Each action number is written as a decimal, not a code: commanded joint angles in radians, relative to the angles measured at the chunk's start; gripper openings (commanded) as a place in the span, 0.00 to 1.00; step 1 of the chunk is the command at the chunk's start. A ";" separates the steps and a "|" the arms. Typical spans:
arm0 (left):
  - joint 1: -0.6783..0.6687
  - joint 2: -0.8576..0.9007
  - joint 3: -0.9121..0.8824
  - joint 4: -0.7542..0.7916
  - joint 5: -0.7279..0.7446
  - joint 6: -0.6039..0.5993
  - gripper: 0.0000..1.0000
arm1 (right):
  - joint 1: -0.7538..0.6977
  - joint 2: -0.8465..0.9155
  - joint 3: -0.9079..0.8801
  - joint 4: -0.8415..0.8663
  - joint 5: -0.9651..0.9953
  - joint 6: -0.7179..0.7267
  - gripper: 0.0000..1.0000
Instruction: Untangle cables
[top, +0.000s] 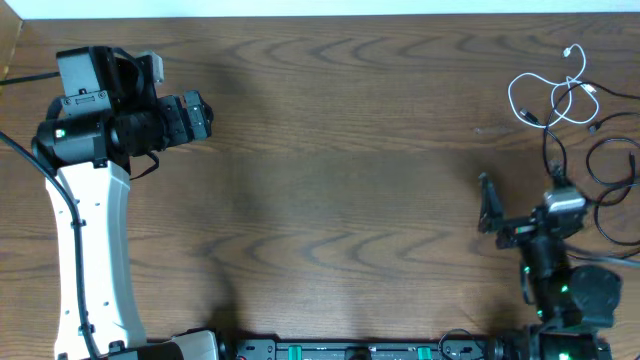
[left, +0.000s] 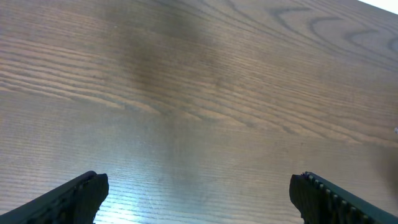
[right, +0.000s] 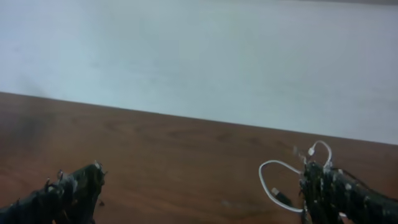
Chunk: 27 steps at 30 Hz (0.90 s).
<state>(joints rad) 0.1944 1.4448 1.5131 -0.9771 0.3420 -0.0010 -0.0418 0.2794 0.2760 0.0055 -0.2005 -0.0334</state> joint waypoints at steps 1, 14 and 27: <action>-0.002 0.007 -0.007 -0.002 0.005 0.000 0.98 | 0.017 -0.085 -0.077 0.011 0.015 0.002 0.99; -0.002 0.007 -0.007 -0.002 0.005 0.000 0.98 | 0.017 -0.275 -0.272 0.072 0.021 -0.001 0.99; -0.002 0.007 -0.007 -0.002 0.005 0.000 0.98 | 0.017 -0.275 -0.271 -0.066 0.037 -0.005 0.99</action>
<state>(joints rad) 0.1944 1.4448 1.5131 -0.9771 0.3424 -0.0010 -0.0349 0.0116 0.0071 -0.0559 -0.1780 -0.0338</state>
